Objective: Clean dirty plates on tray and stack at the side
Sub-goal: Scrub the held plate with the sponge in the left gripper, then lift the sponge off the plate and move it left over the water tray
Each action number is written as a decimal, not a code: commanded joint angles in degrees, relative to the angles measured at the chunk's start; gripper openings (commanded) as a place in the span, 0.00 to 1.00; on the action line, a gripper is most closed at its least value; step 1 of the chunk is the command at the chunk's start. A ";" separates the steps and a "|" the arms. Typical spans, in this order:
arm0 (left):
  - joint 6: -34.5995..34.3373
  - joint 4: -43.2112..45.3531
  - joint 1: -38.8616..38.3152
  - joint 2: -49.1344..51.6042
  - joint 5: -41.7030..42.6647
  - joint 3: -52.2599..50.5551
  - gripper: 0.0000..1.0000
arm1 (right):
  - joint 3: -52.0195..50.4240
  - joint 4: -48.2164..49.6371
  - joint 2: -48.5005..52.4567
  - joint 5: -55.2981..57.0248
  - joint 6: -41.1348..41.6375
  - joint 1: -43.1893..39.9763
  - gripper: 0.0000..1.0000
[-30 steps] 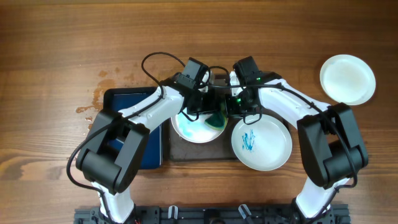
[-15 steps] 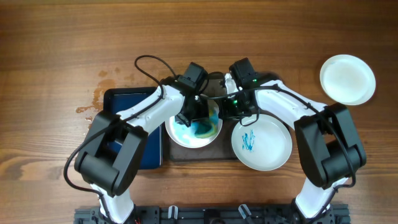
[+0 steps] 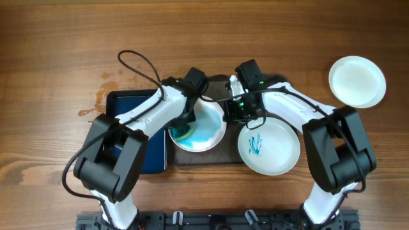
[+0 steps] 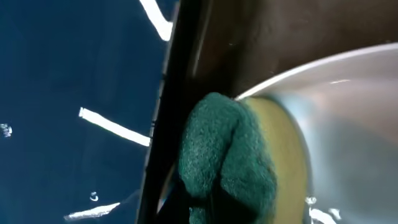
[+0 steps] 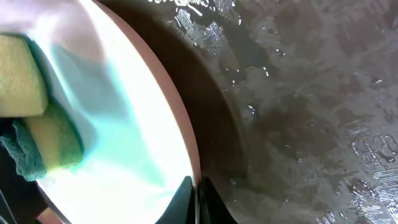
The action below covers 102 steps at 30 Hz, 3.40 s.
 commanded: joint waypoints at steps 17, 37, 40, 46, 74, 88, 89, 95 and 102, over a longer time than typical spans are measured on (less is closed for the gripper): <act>21.31 16.48 -6.71 2.03 38.82 -1.97 0.04 | -0.02 -0.87 0.74 1.88 0.24 -1.60 0.05; 7.26 11.15 0.92 2.03 7.93 -1.97 0.04 | -0.02 -1.33 0.74 1.90 -0.22 -1.60 0.04; 7.30 8.37 1.90 2.03 2.23 -1.97 0.04 | -0.02 -1.31 0.74 2.05 -0.33 -1.60 0.05; 2.75 5.70 1.53 2.03 -6.45 -1.95 0.04 | -0.02 -1.31 0.74 2.05 -0.33 -1.60 0.04; 1.95 -2.86 -6.75 -18.05 -9.22 7.74 0.04 | 0.00 -1.57 0.74 1.40 -2.32 -1.60 0.04; -1.77 -17.66 8.92 -34.67 -13.49 7.74 0.04 | 5.33 -2.23 -2.10 -0.13 -8.20 -1.57 0.05; -1.77 -18.56 10.99 -34.91 -13.49 7.74 0.04 | 5.75 -2.23 -2.78 -0.13 -8.57 -1.57 0.05; -1.64 -20.15 18.21 -34.91 -11.93 7.74 0.04 | 8.66 -4.22 -6.29 -0.11 -9.62 -1.40 0.05; -1.20 -20.06 21.00 -34.86 -10.93 7.74 0.04 | 13.57 -10.69 -7.10 7.98 -10.05 1.03 0.05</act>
